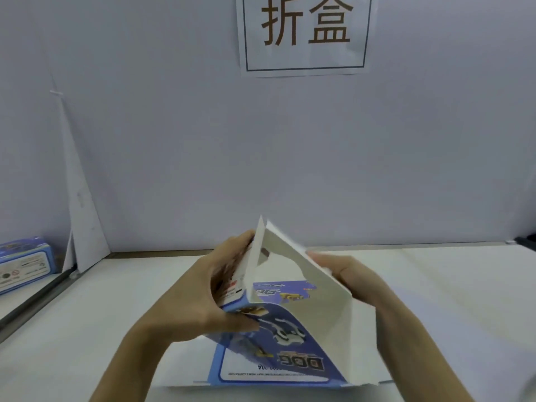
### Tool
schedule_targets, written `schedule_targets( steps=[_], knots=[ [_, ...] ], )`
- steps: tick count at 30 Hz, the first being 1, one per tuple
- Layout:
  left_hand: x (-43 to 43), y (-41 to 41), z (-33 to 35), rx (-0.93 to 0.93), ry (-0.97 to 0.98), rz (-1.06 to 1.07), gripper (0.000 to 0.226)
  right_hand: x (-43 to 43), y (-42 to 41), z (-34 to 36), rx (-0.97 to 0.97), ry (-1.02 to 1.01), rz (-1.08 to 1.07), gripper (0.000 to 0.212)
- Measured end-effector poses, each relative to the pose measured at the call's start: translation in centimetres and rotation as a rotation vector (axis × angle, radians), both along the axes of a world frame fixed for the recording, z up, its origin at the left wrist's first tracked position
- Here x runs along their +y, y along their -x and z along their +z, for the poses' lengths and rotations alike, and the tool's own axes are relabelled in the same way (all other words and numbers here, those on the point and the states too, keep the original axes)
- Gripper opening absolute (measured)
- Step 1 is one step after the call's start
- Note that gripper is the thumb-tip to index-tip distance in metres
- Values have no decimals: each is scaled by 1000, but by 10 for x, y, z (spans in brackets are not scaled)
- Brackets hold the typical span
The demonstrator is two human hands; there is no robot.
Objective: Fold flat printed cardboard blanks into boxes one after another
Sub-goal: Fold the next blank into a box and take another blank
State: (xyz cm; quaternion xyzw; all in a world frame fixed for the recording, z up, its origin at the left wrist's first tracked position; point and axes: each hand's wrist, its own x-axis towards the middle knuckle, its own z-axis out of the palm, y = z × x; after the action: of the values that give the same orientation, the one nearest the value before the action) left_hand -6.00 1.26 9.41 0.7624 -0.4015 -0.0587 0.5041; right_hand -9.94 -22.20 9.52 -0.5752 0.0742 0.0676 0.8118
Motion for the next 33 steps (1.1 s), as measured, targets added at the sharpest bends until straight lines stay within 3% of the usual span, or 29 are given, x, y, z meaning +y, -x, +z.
schedule_targets(
  steps=[3, 5, 7, 9, 12, 16, 19, 21, 24, 27, 33],
  knots=[
    [-1, 0, 2, 23, -12, -15, 89, 6, -6, -7, 96, -6, -2, 44],
    [8, -2, 8, 135, 24, -31, 81, 3, -8, -4, -81, 28, -141, 41],
    [17, -2, 11, 250, 7, -65, 75, -4, -6, 0, -328, 102, -337, 24],
    [21, -4, 10, 300, -10, -78, 80, -9, -1, 2, -511, 168, -462, 18],
    [21, -6, 7, 324, -9, -65, 97, -9, 5, 5, -660, 285, -543, 24],
    [17, -7, 8, 335, -11, -104, 86, -5, 5, 6, -846, 361, -617, 19],
    [10, -7, 7, 302, -4, -132, 64, -7, 8, 9, -796, 337, -577, 3],
    [7, -6, 6, 267, -2, -134, 58, -12, 10, 11, -667, 216, -475, 19],
    [4, -5, 6, 243, -23, -113, 60, -22, 11, 15, -500, 31, -302, 31],
    [1, -4, 6, 185, -31, -81, 63, -27, 11, 15, -394, -15, -134, 34],
    [-1, -3, 4, 157, -35, -46, 86, -22, 8, 14, -405, -36, -218, 27]
  ],
)
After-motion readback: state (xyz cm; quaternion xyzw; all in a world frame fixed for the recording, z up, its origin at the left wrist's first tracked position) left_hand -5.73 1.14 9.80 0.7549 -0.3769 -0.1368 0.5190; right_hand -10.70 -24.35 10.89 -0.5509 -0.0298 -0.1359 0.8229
